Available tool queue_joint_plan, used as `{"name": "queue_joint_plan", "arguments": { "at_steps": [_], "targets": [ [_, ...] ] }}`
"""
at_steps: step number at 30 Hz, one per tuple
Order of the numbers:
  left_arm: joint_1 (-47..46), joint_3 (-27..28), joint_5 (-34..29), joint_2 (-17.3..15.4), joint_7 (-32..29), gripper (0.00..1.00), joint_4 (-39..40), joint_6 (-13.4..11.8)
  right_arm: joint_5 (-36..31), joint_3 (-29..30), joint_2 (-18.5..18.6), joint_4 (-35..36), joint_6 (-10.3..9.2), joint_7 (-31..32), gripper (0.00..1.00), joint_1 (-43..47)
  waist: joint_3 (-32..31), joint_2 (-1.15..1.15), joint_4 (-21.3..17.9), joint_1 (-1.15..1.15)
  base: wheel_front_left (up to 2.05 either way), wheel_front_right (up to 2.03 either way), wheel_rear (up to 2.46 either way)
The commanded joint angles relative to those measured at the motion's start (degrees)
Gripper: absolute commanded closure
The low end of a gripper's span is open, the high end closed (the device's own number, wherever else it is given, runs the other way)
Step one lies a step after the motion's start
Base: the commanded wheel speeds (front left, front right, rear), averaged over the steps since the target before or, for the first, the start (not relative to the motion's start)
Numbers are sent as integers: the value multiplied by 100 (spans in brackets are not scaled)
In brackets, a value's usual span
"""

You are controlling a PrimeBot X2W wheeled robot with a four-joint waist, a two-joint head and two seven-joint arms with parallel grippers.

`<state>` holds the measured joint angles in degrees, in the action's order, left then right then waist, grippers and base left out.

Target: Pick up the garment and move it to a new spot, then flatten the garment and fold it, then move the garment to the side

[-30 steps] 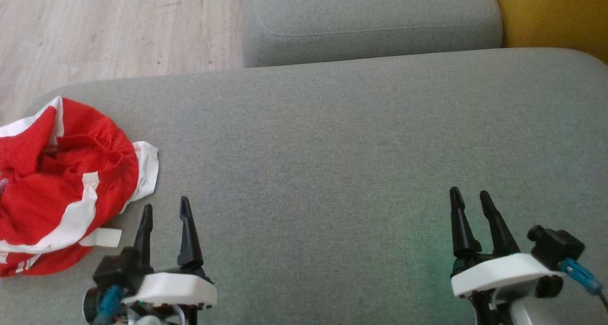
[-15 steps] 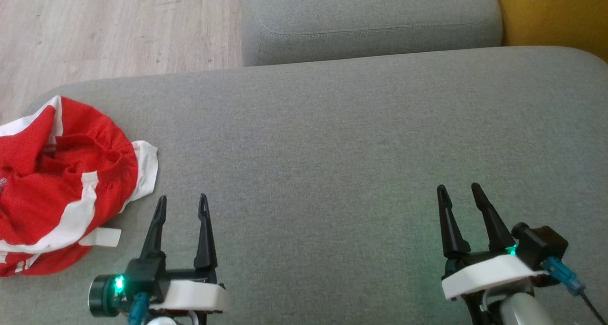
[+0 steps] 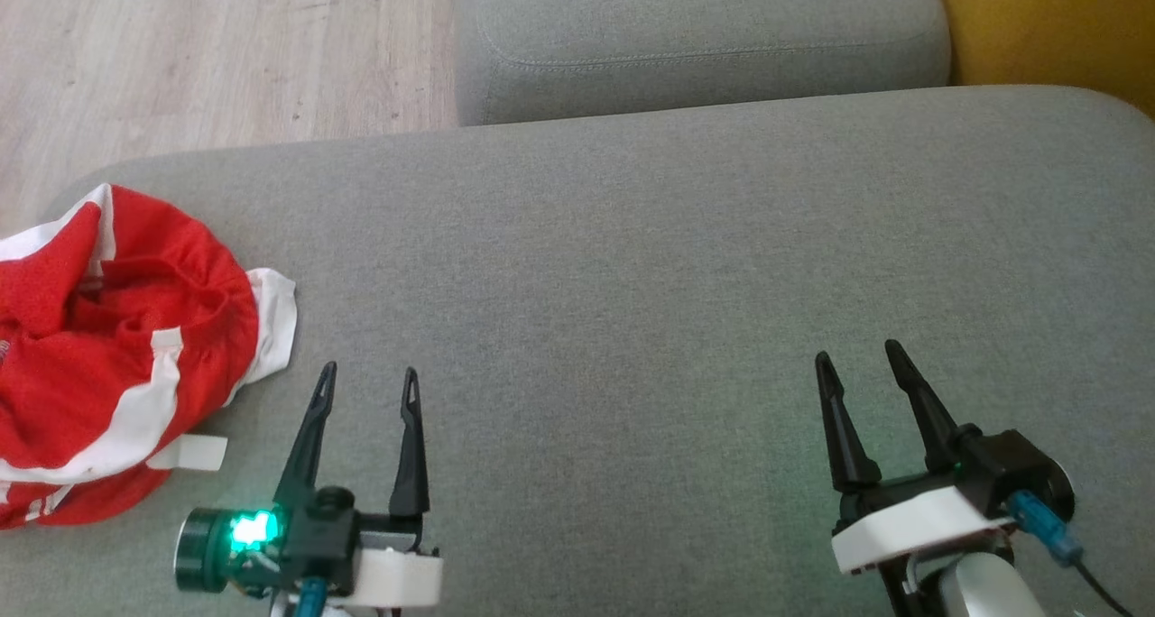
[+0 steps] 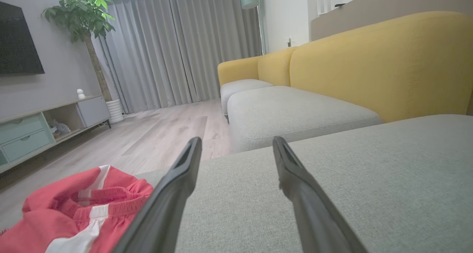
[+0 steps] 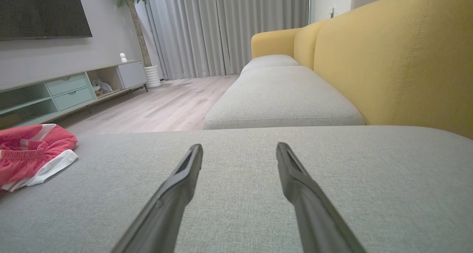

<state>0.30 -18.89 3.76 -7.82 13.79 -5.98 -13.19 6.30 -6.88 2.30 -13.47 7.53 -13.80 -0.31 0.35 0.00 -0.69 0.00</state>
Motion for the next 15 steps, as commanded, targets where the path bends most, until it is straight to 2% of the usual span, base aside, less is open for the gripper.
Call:
{"name": "queue_joint_plan", "arguments": {
  "at_steps": [1,15],
  "targets": [
    [-188,122,-238,-61,114,0,229,-83,-211,-121,57,145,-4,-113,0,-238,-7,0,-1,0,0,0,0],
    [-169,149,-286,-44,121,0,42,60,-104,0,58,31,-4,-119,0,-193,-63,0,54,0,0,0,0]
  ]
}}
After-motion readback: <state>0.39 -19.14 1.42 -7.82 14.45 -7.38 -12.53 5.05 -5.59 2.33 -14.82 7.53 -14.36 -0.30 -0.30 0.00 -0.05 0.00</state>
